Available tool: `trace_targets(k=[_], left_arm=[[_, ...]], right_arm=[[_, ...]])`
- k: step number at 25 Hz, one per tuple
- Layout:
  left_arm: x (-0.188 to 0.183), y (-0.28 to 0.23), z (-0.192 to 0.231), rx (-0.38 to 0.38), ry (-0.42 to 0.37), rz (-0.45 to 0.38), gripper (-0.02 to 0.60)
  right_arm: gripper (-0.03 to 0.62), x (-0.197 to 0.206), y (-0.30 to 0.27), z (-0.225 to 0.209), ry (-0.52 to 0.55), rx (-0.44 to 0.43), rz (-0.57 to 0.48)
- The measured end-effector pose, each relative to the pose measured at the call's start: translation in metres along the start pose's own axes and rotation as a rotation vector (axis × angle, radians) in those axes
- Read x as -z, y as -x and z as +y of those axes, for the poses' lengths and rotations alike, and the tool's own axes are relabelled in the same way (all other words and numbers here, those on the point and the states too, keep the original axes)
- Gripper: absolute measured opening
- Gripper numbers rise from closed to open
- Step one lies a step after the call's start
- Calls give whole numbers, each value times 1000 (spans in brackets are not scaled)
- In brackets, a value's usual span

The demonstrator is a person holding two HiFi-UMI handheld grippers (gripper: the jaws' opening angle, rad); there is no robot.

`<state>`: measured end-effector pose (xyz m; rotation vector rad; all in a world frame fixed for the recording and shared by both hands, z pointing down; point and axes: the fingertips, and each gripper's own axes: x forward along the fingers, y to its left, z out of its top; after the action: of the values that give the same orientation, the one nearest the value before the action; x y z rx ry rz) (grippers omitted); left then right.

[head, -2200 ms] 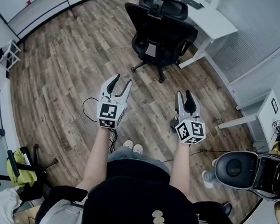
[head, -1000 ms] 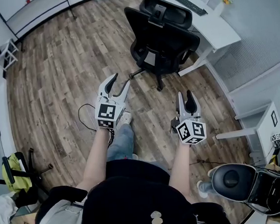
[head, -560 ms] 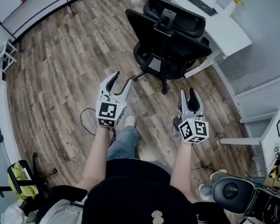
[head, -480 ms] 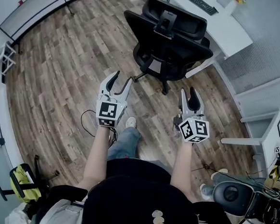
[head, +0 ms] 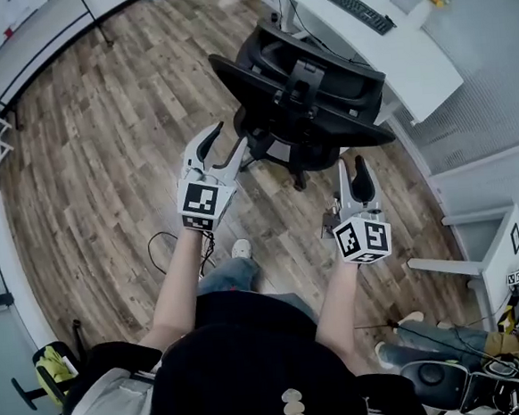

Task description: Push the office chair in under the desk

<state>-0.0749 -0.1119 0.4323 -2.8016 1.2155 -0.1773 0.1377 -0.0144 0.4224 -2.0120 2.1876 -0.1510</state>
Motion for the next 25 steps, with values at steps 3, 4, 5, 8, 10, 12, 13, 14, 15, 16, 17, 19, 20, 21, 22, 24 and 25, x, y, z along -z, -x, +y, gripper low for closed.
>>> trace_targets(k=[3,4,5,8,10,12,13,14,15,16,17,19,20,21,22,24,25], left_arm=[[-5,-29,11,20,-10,-14,192],[-6,-37,14,28,-14,-16,192],[-7,-44,17,34,-18,-18,192],[-11,-63,25,47,-29,-29,192],[-14,-74,28,57,-36,-40,192],[-16,-83,29,67,-36,-48,192],[-18,-88,29,71,-33,-51,192],[-20,-93,30,75,-28,-54,192],[-21,-99,30,78,-23,-54,192],[-22,-104,31,80,-16,-50,192],[-22,-108,33,80,-9,-43,192],[-23,-115,36,73,-15,-39,192],[-25,-119,36,71,-27,-42,192],[-27,-123,36,71,-42,-41,192],[-29,-124,36,72,-55,-40,192],[-33,-125,35,77,-76,-35,192],[-34,-126,34,83,-87,-29,192]], right_arm=[[172,-4,-21,-13,2,22,-16],[172,-5,-27,-16,1,29,-21],[172,-6,-33,-19,1,36,-25],[172,-11,-49,-25,7,47,-40],[172,-14,-57,-26,18,50,-47],[172,-16,-62,-28,27,52,-44],[170,-16,-64,-30,29,54,-41],[172,-18,-66,-32,30,57,-38],[172,-19,-68,-36,31,61,-36],[172,-21,-70,-39,31,65,-33],[172,-22,-73,-42,33,66,-30],[172,-25,-80,-46,40,60,-21],[172,-27,-83,-49,45,55,-18],[170,-29,-85,-51,49,50,-14],[170,-31,-87,-51,56,43,-9],[170,-34,-91,-50,83,19,11],[170,-34,-93,-49,101,2,24]])
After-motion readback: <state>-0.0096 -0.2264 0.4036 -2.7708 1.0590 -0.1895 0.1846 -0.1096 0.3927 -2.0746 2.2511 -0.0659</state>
